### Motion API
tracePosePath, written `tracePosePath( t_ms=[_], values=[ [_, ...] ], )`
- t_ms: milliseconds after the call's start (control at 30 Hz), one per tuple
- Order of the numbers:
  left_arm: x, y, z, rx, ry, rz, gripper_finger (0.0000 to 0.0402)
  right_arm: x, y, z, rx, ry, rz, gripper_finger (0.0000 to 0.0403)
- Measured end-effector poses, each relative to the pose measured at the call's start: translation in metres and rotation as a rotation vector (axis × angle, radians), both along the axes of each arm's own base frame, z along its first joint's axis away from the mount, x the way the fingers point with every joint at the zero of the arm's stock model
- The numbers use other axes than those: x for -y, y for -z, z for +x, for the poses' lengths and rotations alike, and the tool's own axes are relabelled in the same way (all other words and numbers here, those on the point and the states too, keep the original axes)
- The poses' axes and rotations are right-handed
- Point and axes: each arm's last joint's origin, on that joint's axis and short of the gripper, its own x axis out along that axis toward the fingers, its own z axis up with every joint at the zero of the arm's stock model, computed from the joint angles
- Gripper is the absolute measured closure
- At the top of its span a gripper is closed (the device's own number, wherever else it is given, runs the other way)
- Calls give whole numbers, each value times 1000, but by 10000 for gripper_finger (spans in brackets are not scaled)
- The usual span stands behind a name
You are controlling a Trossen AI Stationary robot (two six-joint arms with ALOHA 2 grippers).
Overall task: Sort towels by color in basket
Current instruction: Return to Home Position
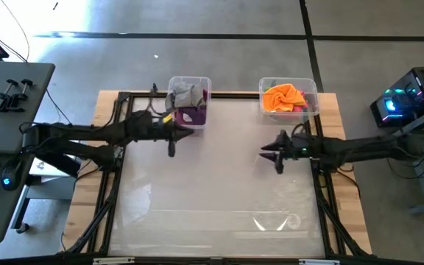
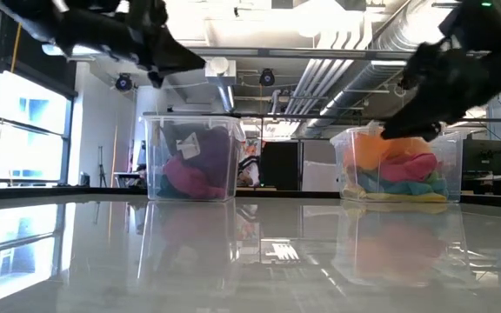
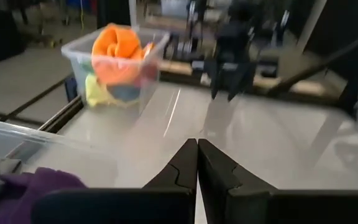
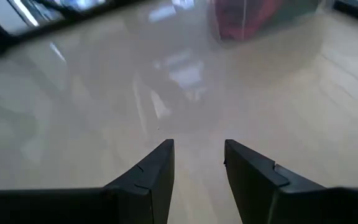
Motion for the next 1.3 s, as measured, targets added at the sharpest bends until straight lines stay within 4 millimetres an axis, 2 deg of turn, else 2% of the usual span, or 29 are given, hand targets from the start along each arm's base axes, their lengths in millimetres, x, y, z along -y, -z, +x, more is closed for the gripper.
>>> tracePosePath(
  t_ms=[200, 367, 467, 600, 733, 900, 1067, 1300],
  values=[
    [9, 7, -22, 210, 7, -36, 401, -1, 10, -29, 215, 5, 38, 265],
    [10, 13, -36, 259, -10, -66, 401, -6, 24, -42, 293, -127, 69, 265],
    [12, 18, -44, 303, 0, -91, 401, -9, 20, -46, 338, -203, 57, 265],
    [14, 26, -60, 365, -4, -95, 401, -11, 12, -50, 421, -310, -49, 265],
    [15, 40, -79, 422, -30, -130, 401, -10, 7, -53, 477, -260, -114, 265],
    [21, 60, -98, 431, 8, -85, 401, -8, 6, -56, 493, -176, -132, 265],
    [25, 51, -107, 491, 48, -44, 401, -4, 9, -55, 464, -48, -69, 265],
    [40, 49, -111, 498, 113, 2, 401, -4, 11, -53, 440, -44, -64, 265]
  ],
)
